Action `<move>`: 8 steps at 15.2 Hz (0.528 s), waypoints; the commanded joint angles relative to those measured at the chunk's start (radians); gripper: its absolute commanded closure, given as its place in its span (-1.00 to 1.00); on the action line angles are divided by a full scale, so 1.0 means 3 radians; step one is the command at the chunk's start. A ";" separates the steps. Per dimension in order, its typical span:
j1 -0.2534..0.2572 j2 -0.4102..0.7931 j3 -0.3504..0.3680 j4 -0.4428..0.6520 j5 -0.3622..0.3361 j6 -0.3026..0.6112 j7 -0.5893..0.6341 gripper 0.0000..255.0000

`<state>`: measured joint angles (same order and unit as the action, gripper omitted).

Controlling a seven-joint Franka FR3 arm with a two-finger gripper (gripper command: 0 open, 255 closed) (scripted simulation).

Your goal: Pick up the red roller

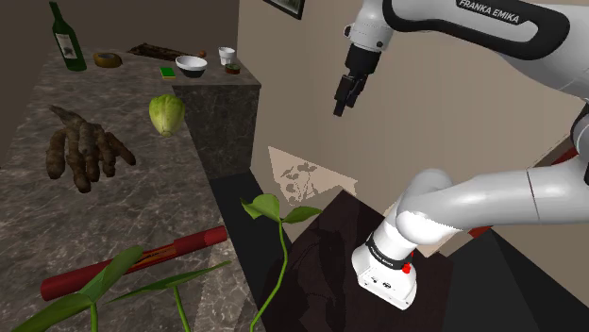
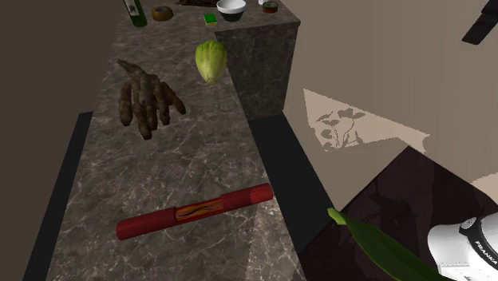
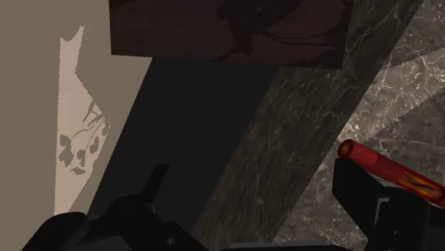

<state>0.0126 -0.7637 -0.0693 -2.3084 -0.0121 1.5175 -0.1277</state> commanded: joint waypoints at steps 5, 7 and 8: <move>0.0140 0.0298 0.0084 -0.0077 0.0084 0.0358 -0.0068 -1.00; 0.0210 0.0462 0.0127 -0.0094 0.0124 0.0532 -0.0103 -1.00; 0.0245 0.0547 0.0149 -0.0098 0.0143 0.0617 -0.0122 -1.00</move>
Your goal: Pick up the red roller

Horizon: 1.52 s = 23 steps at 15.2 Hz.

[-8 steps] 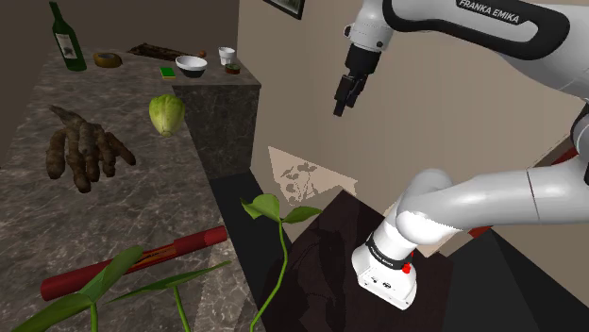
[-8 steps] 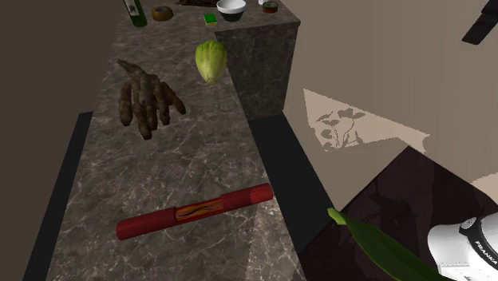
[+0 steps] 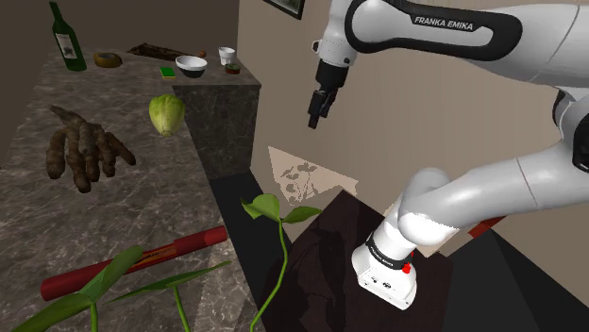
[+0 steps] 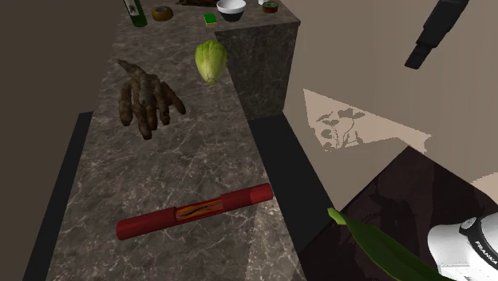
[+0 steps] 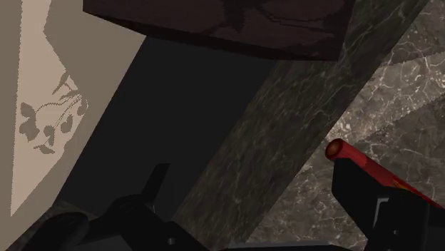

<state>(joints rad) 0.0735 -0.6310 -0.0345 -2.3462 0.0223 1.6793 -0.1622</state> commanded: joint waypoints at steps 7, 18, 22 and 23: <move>0.0269 0.0751 0.0199 0.0099 0.0148 0.0631 -0.0140 -1.00; 0.0575 0.1863 0.0494 0.0514 0.0220 0.1302 -0.0320 -1.00; 0.0679 0.2277 0.0600 0.0746 0.0190 0.1475 -0.0362 -1.00; 0.0706 0.2381 0.0626 0.0810 0.0177 0.1512 -0.0370 -1.00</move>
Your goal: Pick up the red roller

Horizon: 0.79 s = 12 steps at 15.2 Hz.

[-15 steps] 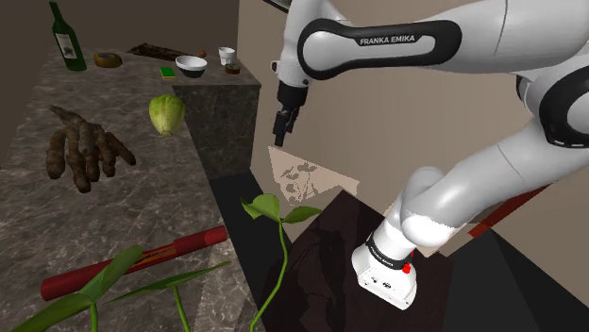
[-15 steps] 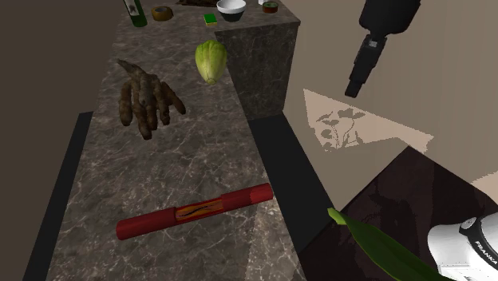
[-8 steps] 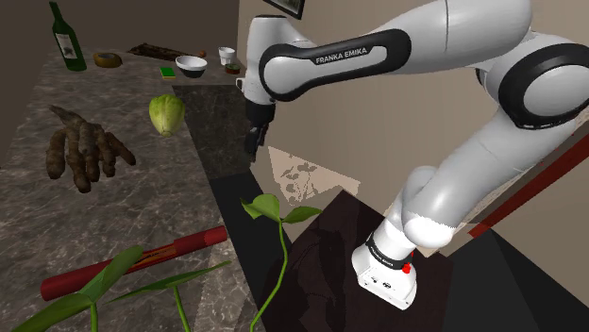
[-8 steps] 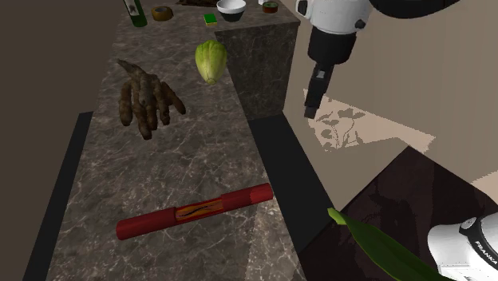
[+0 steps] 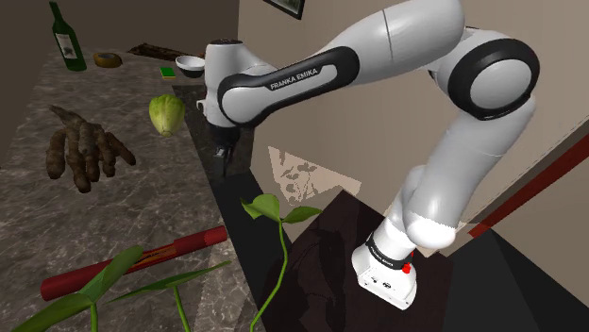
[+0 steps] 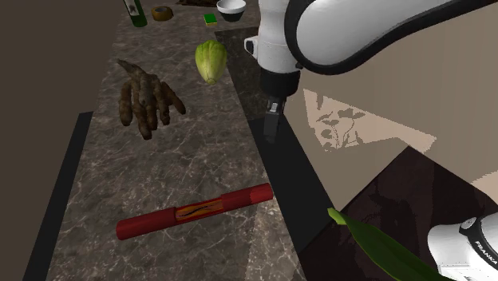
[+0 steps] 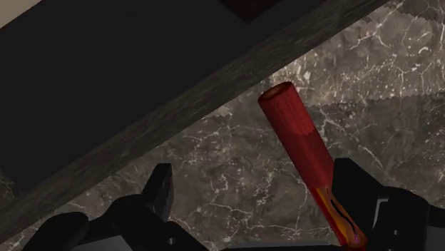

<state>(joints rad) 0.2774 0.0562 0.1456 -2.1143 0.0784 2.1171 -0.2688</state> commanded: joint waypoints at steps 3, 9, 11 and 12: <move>0.0110 0.0402 0.0097 0.0244 -0.0060 0.0148 -0.0034 -1.00; 0.0304 0.1028 0.0214 0.0722 -0.0202 0.0272 -0.0062 -1.00; 0.0378 0.1237 0.0243 0.0901 -0.0256 0.0292 -0.0071 -1.00; 0.0416 0.1341 0.0257 0.0994 -0.0284 0.0299 -0.0077 -1.00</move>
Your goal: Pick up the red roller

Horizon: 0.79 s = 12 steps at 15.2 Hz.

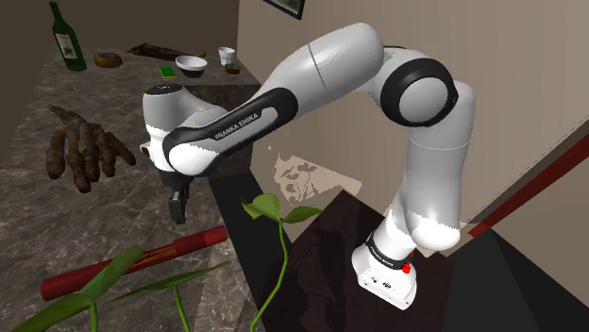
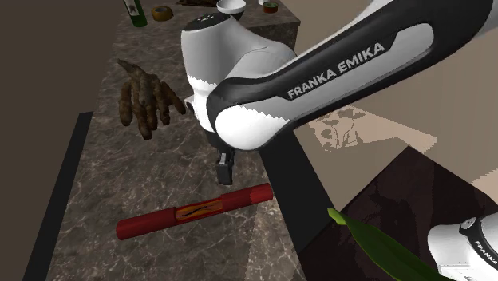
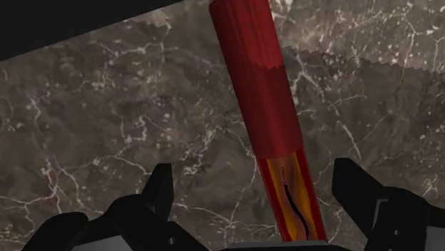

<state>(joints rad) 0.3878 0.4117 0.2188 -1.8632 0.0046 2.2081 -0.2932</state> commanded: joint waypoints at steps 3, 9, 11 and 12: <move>0.0171 0.0471 0.0047 0.0454 -0.0121 -0.0001 -0.0015 -1.00; 0.0439 0.1103 0.0098 0.1121 -0.0278 -0.0063 -0.0078 -1.00; 0.0446 0.1160 0.0088 0.1122 -0.0287 -0.0008 -0.0078 -1.00; 0.0449 0.1189 0.0084 0.1123 -0.0291 0.0019 -0.0078 -1.00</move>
<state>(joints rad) 0.5210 0.7568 0.2451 -1.5302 -0.0806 2.2060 -0.3150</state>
